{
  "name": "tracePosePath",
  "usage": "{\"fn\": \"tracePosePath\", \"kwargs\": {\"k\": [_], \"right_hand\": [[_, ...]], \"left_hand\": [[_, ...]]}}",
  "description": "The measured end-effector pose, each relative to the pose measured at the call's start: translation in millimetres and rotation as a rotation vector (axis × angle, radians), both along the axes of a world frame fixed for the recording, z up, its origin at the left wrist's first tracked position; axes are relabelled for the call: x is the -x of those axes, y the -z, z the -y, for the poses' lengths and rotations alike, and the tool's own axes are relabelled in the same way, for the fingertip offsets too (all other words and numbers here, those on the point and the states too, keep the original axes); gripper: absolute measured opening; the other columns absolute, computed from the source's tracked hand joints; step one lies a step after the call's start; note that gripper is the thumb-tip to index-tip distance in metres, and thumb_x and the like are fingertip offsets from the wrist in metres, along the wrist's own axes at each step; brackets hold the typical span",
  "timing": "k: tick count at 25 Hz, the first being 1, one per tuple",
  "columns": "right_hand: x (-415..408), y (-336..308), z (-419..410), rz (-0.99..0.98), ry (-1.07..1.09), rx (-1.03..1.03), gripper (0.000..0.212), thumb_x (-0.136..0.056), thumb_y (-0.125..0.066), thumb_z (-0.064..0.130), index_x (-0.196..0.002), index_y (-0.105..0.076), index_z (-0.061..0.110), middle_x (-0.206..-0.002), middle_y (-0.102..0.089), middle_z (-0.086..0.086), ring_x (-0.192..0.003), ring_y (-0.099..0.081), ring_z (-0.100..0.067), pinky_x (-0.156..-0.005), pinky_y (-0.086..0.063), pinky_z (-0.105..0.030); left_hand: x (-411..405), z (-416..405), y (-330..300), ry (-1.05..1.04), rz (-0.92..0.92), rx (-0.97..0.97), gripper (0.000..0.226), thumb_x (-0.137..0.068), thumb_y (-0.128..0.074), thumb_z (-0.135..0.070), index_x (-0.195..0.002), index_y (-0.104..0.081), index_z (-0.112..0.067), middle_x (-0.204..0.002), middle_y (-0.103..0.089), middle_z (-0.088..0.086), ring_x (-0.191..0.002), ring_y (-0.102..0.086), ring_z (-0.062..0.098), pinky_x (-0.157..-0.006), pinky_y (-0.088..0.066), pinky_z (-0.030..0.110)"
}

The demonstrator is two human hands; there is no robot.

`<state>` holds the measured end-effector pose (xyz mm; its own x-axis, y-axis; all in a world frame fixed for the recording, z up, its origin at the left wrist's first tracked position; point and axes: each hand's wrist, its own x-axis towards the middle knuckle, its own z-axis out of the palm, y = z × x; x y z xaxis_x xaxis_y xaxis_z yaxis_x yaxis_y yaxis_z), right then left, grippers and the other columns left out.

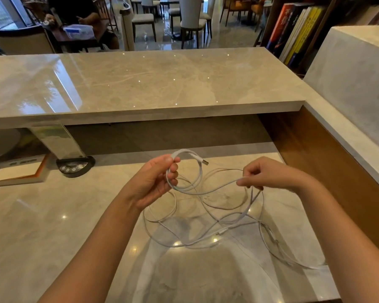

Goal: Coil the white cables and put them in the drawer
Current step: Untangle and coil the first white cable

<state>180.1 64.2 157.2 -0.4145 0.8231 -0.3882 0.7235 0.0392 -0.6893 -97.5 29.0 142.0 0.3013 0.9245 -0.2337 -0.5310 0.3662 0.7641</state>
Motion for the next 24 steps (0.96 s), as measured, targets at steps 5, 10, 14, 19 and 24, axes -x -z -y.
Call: {"fn": "tracePosePath", "kwargs": {"k": [5,10,14,19,24], "right_hand": [[29,-9,-18,-0.07,0.26,0.082,0.029,-0.086,-0.06,0.025,-0.061,-0.049,0.015,-0.055,-0.04,0.0,-0.049,-0.037,-0.012,-0.05,-0.039,-0.025],[81,-18,-1,-0.282,0.384,0.138,0.031,-0.094,-0.034,0.008,-0.099,-0.064,0.003,-0.063,-0.04,-0.001,-0.053,-0.037,-0.013,-0.046,-0.038,-0.024],[103,-7,14,-0.27,0.296,-0.076,0.031,-0.095,-0.035,0.013,-0.101,-0.065,0.008,-0.058,-0.044,0.0,-0.049,-0.042,-0.016,-0.047,-0.037,-0.029],[75,5,1,-0.529,0.721,0.278,0.03,-0.095,-0.033,0.01,-0.098,-0.063,0.006,-0.051,-0.033,0.004,-0.036,-0.024,-0.006,-0.032,-0.018,-0.016],[86,4,6,-0.584,0.64,0.215,0.025,-0.094,-0.04,0.01,-0.094,-0.064,0.003,-0.048,-0.036,0.005,-0.037,-0.027,-0.005,-0.034,-0.021,-0.016]], "left_hand": [[-15,9,3,0.095,-0.261,0.019,0.016,-0.09,-0.047,-0.007,-0.084,-0.062,-0.005,-0.06,-0.065,0.003,-0.048,-0.058,0.008,-0.051,-0.054,0.019],[-28,11,11,0.001,-0.346,0.047,0.013,-0.091,-0.051,-0.007,-0.09,-0.063,-0.002,-0.076,-0.075,0.008,-0.066,-0.071,0.013,-0.062,-0.058,0.022],[-32,13,21,-0.054,-0.301,0.076,0.013,-0.091,-0.051,-0.007,-0.092,-0.064,-0.004,-0.081,-0.075,0.007,-0.074,-0.072,0.013,-0.067,-0.058,0.022],[-14,21,26,-0.217,0.027,0.129,0.007,-0.077,-0.06,-0.011,-0.079,-0.066,-0.008,-0.064,-0.069,0.004,-0.053,-0.063,0.009,-0.053,-0.054,0.018],[-17,22,23,-0.061,-0.183,0.094,0.016,-0.088,-0.051,-0.003,-0.084,-0.066,-0.004,-0.07,-0.072,0.007,-0.059,-0.069,0.012,-0.054,-0.056,0.02]]}}
